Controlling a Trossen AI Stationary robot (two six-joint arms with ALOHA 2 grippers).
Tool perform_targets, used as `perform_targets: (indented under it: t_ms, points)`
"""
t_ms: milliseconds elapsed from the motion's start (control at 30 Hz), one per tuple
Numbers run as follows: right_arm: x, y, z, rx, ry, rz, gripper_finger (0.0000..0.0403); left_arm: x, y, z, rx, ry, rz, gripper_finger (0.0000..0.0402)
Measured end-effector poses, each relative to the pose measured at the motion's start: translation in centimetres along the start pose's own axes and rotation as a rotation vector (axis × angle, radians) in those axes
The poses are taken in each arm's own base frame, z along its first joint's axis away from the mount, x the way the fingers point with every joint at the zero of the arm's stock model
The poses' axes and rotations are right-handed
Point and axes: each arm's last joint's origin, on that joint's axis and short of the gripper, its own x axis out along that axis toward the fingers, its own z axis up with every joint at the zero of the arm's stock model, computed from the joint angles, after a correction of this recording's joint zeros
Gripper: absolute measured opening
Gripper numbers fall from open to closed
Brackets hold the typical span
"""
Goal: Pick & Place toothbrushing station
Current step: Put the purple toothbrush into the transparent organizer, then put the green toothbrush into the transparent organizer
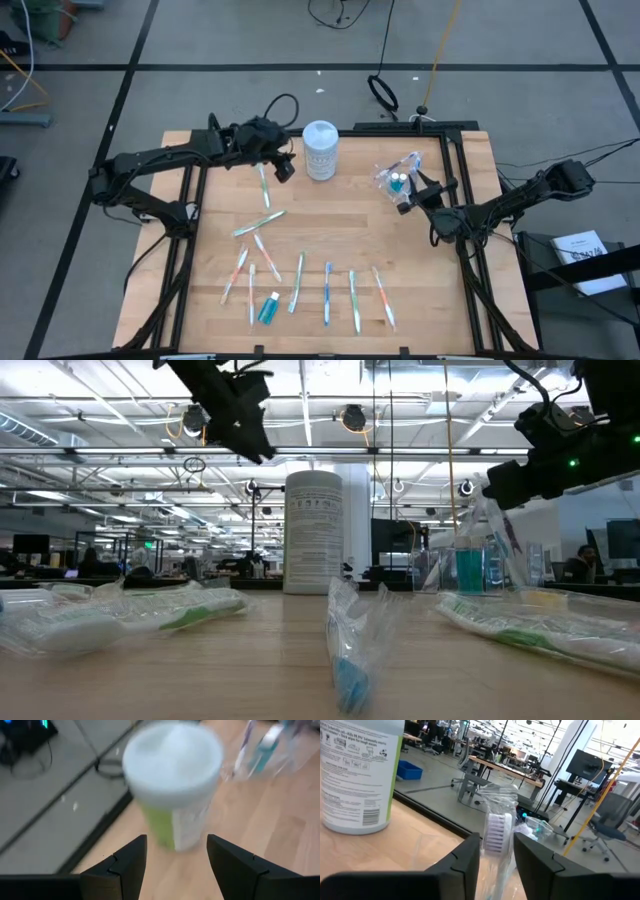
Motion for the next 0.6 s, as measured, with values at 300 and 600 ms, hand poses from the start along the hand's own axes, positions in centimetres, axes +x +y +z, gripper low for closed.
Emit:
perform_targets:
  t_ms: [300,600]
  points:
    - [0.0,-0.1,0.8,0.098,-0.016,-0.002,0.0161,0.0,0.7,-2.3,-0.258,0.186,0.166,0.0214]
    - [-0.1,-0.6,2.2,0.195,-0.043,-0.003,0.0159,3.6,0.6,-7.6,-0.436,0.210,0.230,0.0214]
